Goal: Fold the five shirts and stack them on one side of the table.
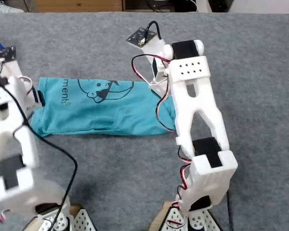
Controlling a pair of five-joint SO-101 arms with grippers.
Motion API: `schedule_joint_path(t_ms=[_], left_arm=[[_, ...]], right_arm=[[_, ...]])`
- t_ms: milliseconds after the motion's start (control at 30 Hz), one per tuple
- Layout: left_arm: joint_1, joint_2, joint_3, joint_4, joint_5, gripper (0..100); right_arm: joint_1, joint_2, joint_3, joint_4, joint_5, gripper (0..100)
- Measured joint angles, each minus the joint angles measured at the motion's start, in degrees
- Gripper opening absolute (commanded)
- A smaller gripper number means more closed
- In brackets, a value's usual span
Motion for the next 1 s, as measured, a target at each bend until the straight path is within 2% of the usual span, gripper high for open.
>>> schedule_joint_path(t_ms=[233,533,700,1000], left_arm=[[0.0,20.8,-25.8,14.2,0.0,18],[-1.7,39.6,-49.9,25.1,-3.3,18],[-2.0,46.2,-57.8,27.3,-4.7,18],[-1.8,51.4,-63.5,30.0,-4.7,18]], right_arm=[[0.1,0.1,0.0,1.1,0.9,15.8],[0.1,0.1,0.0,1.4,1.2,15.8],[0.1,0.1,0.0,1.4,1.2,15.8],[0.1,0.1,0.0,1.4,1.2,15.6]])
